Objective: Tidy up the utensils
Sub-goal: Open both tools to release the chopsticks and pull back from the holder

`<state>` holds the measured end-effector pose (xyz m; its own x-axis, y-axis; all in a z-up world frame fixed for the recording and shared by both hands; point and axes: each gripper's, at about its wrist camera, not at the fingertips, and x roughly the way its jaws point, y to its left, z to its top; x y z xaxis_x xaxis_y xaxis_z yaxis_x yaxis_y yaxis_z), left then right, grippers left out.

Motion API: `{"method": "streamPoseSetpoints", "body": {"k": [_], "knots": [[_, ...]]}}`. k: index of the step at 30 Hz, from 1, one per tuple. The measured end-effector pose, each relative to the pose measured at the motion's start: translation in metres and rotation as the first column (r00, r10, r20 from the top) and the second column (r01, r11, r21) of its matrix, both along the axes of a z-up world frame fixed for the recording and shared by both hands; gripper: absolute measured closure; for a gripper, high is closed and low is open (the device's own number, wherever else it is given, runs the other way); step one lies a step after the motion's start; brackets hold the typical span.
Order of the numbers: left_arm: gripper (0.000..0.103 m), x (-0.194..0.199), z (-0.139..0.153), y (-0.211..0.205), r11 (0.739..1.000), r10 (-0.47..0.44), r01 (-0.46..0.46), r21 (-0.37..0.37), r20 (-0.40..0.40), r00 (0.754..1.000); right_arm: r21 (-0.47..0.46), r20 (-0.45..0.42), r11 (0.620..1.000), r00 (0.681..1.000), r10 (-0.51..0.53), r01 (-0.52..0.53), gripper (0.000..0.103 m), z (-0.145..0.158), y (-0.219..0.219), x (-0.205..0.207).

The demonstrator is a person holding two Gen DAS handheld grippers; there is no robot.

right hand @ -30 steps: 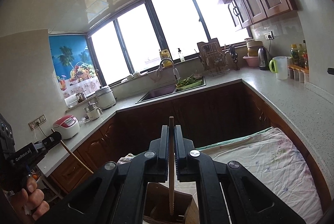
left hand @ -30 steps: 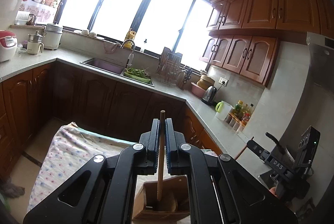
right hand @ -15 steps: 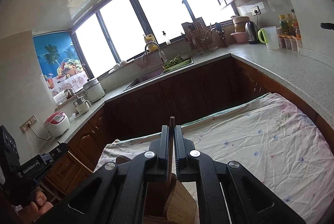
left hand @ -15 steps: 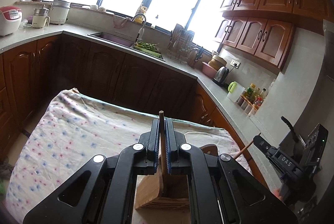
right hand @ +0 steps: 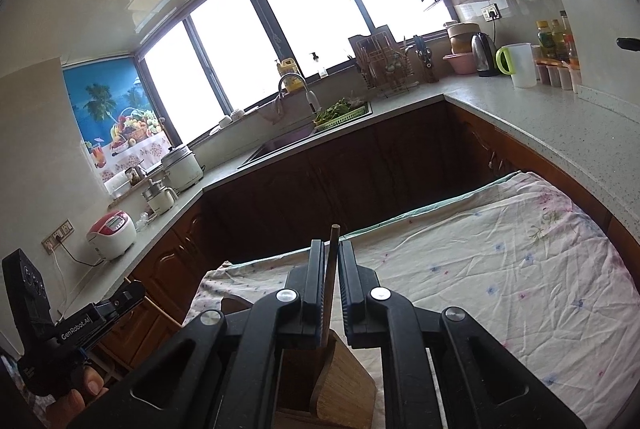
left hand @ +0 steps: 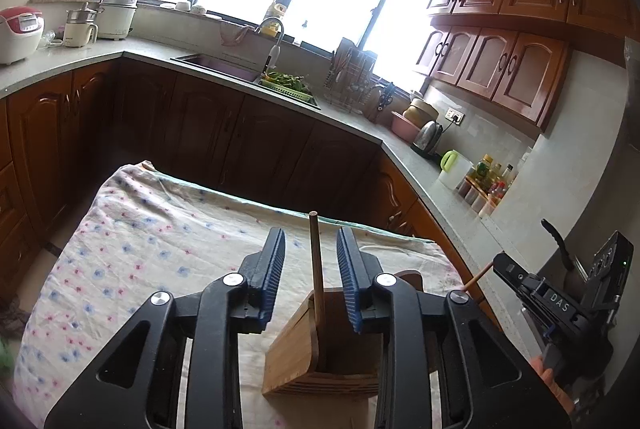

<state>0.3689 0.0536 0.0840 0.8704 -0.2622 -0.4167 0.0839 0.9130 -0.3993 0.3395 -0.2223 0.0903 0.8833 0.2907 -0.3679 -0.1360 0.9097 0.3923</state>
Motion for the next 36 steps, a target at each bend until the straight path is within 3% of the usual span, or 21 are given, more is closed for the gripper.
{"method": "streamPoseSetpoints", "body": {"k": [3,4,5,7,9,10,11,23,30,36], "knots": [[0.05,-0.013,0.003,0.004,1.0,0.007,-0.007,0.0,0.012,1.0,0.013,0.006,1.0,1.0,0.008,-0.008,0.072,0.004,-0.001,-0.005],[0.048,-0.017,0.004,0.004,1.0,0.008,-0.008,0.007,0.01,1.0,0.02,0.014,1.0,1.0,0.012,-0.013,0.056,0.006,-0.002,-0.007],[0.044,-0.022,0.005,0.005,1.0,0.01,-0.011,0.016,0.009,1.0,0.024,0.021,1.0,1.0,0.016,-0.016,0.049,0.008,-0.003,-0.011],[0.041,-0.033,0.006,0.009,0.999,0.012,-0.012,0.033,0.008,1.0,0.024,0.034,1.0,0.999,0.018,-0.018,0.047,0.011,-0.004,-0.019],[0.03,-0.046,0.005,0.011,0.998,0.014,-0.014,0.057,0.001,1.0,0.027,0.034,0.999,0.999,0.028,-0.029,0.031,0.013,-0.005,-0.028],[0.029,-0.054,0.004,0.012,0.997,0.016,-0.016,0.072,-0.005,1.0,0.032,0.031,0.999,0.999,0.032,-0.033,0.017,0.013,-0.006,-0.033],[0.028,-0.061,0.002,0.013,0.996,0.014,-0.013,0.084,-0.011,1.0,0.038,0.031,0.999,0.999,0.038,-0.04,0.009,0.013,-0.008,-0.039],[0.026,-0.158,-0.044,-0.009,0.972,-0.122,0.149,0.182,-0.15,0.981,0.053,-0.044,0.998,0.999,0.03,-0.027,0.009,-0.015,-0.038,-0.129],[0.026,-0.202,-0.069,-0.026,0.954,-0.187,0.228,0.195,-0.209,0.96,0.044,-0.09,0.999,0.996,-0.012,0.016,0.009,-0.038,-0.062,-0.18],[0.026,-0.221,-0.089,-0.032,0.952,-0.192,0.244,0.183,-0.261,0.946,0.029,-0.146,0.999,0.989,-0.033,0.038,0.009,-0.06,-0.07,-0.211]]}}
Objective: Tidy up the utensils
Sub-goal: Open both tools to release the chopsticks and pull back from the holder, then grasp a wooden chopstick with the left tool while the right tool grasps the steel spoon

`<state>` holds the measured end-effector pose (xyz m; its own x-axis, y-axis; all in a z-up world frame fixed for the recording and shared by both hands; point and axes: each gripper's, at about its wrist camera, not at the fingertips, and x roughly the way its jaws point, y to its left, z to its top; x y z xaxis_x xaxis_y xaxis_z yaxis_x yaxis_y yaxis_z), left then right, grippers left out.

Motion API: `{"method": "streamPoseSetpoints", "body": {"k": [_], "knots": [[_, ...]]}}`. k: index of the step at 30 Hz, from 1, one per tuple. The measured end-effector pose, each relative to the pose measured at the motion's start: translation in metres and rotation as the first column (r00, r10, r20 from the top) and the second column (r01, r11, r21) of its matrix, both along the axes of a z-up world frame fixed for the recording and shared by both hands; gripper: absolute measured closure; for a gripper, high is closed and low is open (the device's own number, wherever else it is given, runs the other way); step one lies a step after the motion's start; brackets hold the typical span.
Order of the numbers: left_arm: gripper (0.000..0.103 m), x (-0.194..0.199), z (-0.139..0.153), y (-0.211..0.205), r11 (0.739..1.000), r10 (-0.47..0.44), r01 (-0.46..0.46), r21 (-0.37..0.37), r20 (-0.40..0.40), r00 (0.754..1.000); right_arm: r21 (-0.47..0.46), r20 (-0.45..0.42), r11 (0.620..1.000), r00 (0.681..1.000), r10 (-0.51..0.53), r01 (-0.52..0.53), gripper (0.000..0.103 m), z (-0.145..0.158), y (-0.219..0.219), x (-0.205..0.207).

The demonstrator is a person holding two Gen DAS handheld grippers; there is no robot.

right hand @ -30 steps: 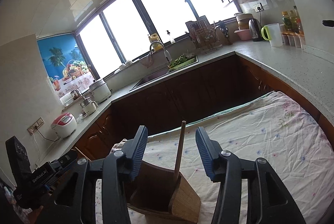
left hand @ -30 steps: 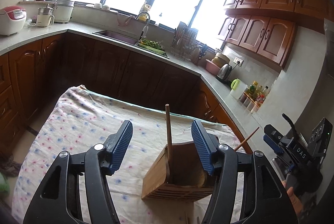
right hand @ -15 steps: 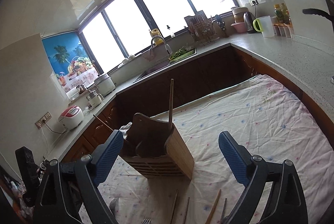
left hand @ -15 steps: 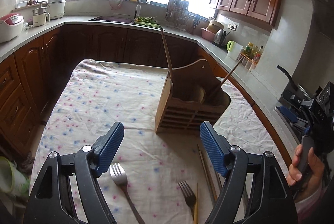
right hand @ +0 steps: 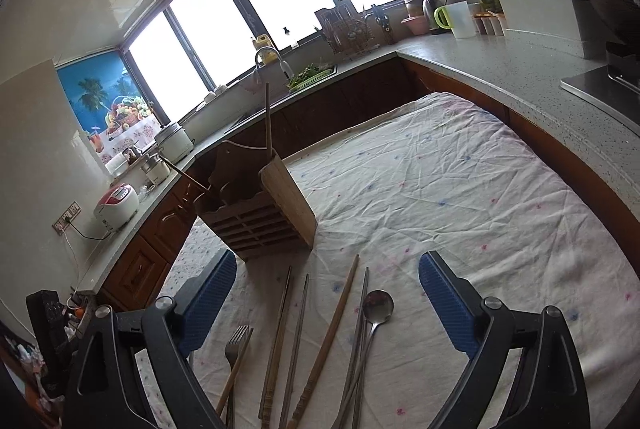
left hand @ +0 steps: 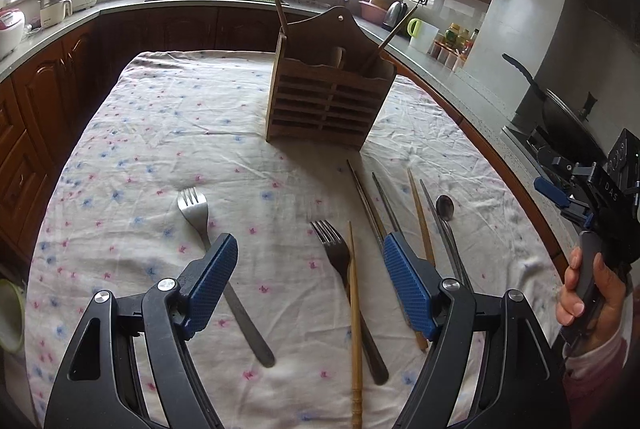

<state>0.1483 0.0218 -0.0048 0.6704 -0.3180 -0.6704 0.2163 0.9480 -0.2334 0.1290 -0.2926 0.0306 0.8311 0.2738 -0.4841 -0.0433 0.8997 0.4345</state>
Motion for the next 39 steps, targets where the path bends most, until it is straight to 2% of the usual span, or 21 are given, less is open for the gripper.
{"method": "streamPoseSetpoints", "body": {"k": [7,16,18,23,26,39], "knots": [[0.026,-0.011,-0.017,-0.014,1.0,-0.027,0.028,0.015,-0.034,0.999,-0.041,-0.042,0.999,0.999,-0.003,0.001,0.009,-0.018,-0.001,-0.017],[0.026,-0.013,-0.026,-0.034,0.996,-0.084,0.087,0.029,-0.07,0.994,-0.061,-0.095,0.998,0.995,0.012,-0.018,0.01,-0.037,0.002,-0.017],[0.032,-0.012,-0.026,-0.039,0.994,-0.097,0.099,0.036,-0.068,0.993,-0.06,-0.105,0.998,0.994,0.011,-0.018,0.015,-0.04,0.002,-0.016],[0.056,-0.003,-0.029,-0.063,0.981,-0.178,0.184,0.064,-0.087,0.98,-0.053,-0.162,0.998,0.987,0.025,-0.034,0.043,-0.053,0.005,-0.008],[0.062,0.007,-0.034,-0.077,0.969,-0.217,0.227,0.096,-0.104,0.971,-0.05,-0.194,0.997,0.98,0.04,-0.051,0.054,-0.061,0.01,-0.002],[0.063,0.077,-0.061,-0.1,0.936,-0.26,0.297,0.19,-0.196,0.945,-0.07,-0.268,0.995,0.962,0.052,-0.074,0.061,-0.077,0.015,0.025]]}}
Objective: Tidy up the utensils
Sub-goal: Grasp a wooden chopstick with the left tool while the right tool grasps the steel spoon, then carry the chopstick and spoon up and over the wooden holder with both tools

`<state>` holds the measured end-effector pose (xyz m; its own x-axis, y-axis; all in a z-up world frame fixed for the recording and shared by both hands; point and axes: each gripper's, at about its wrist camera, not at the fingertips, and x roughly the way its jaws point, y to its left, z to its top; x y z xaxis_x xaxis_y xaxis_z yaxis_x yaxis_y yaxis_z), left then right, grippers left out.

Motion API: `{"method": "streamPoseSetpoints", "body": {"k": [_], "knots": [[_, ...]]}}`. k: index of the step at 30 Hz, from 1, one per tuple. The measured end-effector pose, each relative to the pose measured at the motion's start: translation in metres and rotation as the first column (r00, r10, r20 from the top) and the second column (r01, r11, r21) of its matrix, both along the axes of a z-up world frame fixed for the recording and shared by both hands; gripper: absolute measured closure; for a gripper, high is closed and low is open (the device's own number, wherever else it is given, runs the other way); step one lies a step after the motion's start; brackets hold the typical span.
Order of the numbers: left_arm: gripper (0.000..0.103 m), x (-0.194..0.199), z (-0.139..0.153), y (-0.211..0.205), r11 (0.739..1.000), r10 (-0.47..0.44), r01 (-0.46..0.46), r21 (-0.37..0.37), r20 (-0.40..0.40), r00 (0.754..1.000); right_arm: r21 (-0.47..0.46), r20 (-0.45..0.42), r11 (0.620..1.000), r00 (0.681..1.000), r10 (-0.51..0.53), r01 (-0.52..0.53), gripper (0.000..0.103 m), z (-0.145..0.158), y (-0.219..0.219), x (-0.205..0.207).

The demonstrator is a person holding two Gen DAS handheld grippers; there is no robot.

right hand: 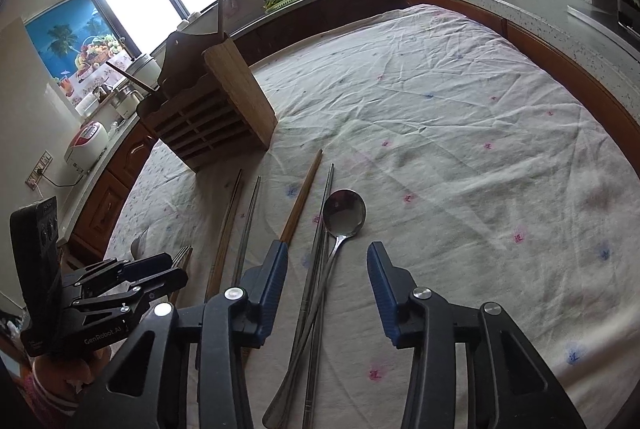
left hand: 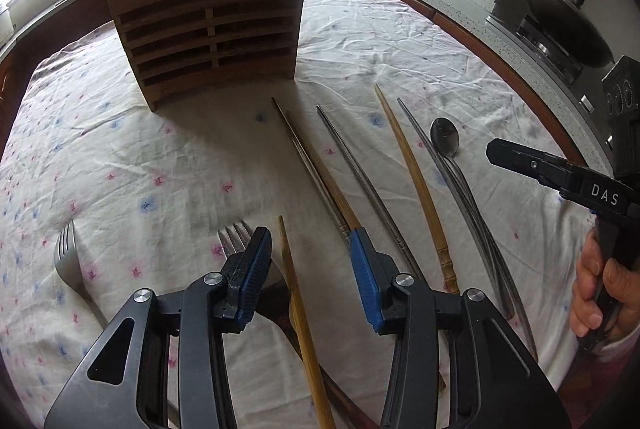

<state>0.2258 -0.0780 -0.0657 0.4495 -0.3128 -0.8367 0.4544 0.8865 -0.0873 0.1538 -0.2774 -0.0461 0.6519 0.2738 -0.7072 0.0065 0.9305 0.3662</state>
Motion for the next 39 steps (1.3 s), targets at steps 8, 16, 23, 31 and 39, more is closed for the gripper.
{"method": "streamPoseSetpoints", "body": {"k": [8,16,23,31,39], "knots": [[0.063,0.012,-0.005,-0.012,0.99,-0.093,0.095,0.104,-0.027,0.995,-0.066,-0.065,0.998,0.998,0.0,-0.005,0.061,-0.02,-0.001,0.041],[0.071,0.017,-0.008,-0.025,0.966,-0.184,0.195,0.167,-0.083,0.979,-0.121,-0.069,0.991,0.997,0.044,-0.052,0.074,-0.026,0.006,0.056],[0.095,0.018,-0.008,-0.027,0.972,-0.178,0.188,0.144,-0.08,0.981,-0.09,-0.055,0.995,0.998,0.031,-0.036,0.096,-0.027,0.0,0.057],[0.099,0.006,0.005,-0.009,0.991,-0.115,0.118,0.066,-0.052,0.992,-0.058,-0.019,0.998,0.999,0.031,-0.032,0.101,-0.015,-0.003,0.045],[0.099,-0.014,0.048,0.019,0.997,-0.045,0.046,-0.067,0.027,0.999,-0.057,0.043,0.998,0.998,0.035,-0.032,0.101,0.007,-0.003,0.025]]}}
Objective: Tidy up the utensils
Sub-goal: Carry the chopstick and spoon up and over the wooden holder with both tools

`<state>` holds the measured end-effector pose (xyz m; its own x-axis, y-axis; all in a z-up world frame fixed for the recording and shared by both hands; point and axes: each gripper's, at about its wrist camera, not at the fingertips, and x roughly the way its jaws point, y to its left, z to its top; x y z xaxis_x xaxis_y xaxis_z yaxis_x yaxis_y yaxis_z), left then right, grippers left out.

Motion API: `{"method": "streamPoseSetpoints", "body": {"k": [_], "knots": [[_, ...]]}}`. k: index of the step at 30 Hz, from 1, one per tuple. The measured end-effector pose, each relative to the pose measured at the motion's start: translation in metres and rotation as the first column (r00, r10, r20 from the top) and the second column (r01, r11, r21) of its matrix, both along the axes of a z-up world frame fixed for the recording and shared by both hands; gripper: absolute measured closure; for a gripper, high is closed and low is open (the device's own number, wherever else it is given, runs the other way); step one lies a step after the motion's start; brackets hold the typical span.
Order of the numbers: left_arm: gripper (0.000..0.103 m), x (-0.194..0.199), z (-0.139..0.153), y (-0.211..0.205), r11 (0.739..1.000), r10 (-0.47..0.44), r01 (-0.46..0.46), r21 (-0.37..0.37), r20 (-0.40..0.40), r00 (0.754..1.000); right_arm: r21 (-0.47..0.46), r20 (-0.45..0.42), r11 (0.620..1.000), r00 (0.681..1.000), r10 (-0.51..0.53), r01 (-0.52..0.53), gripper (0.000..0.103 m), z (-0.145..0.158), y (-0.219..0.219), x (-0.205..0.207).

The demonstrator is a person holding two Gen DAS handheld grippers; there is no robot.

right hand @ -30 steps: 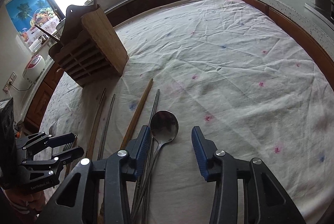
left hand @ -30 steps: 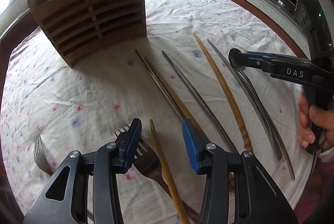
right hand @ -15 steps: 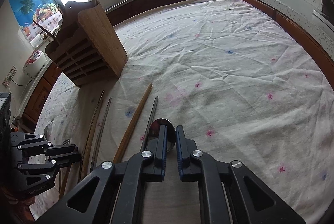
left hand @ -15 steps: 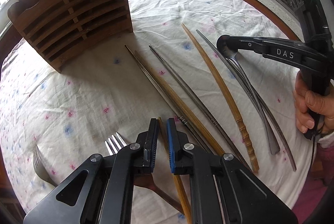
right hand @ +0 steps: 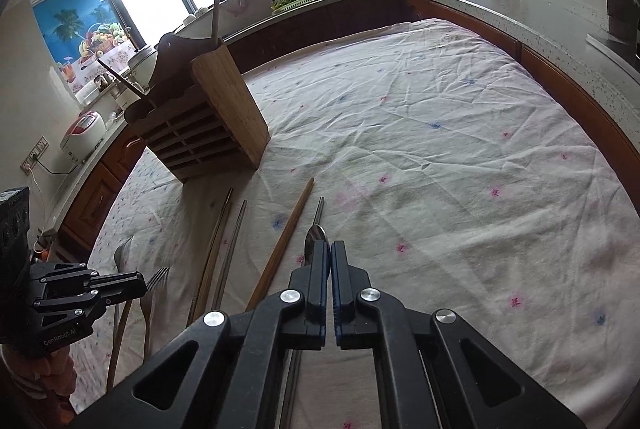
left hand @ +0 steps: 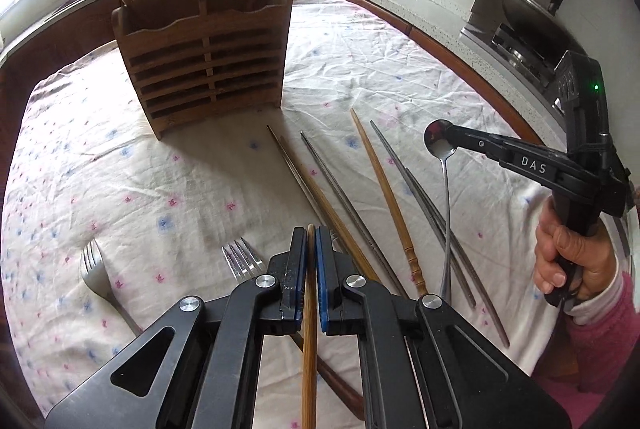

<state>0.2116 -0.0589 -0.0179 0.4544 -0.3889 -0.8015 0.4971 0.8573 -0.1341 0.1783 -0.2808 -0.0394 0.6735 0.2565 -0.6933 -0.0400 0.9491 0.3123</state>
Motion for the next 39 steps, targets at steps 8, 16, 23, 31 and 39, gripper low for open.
{"method": "streamPoseSetpoints", "body": {"k": [8,16,23,31,39], "knots": [[0.099,-0.026,0.046,0.022,0.994,0.055,-0.045,-0.103,0.095,0.994,-0.033,0.072,0.999,0.997,0.002,0.001,0.101,0.029,0.005,-0.019],[0.099,-0.051,0.083,0.06,0.971,0.141,-0.101,-0.217,0.18,0.973,-0.086,0.185,0.996,0.982,0.025,-0.009,0.101,0.069,0.021,-0.043],[0.099,-0.06,0.098,0.092,0.935,0.237,-0.162,-0.315,0.214,0.948,-0.164,0.27,0.986,0.962,0.041,0.004,0.101,0.091,0.036,-0.059],[0.099,-0.058,0.11,0.113,0.904,0.304,-0.197,-0.379,0.248,0.92,-0.2,0.303,0.98,0.951,0.054,0.008,0.101,0.095,0.049,-0.061],[0.099,-0.046,0.122,0.116,0.891,0.333,-0.207,-0.405,0.271,0.903,-0.217,0.339,0.976,0.939,0.058,0.018,0.101,0.105,0.055,-0.05]]}}
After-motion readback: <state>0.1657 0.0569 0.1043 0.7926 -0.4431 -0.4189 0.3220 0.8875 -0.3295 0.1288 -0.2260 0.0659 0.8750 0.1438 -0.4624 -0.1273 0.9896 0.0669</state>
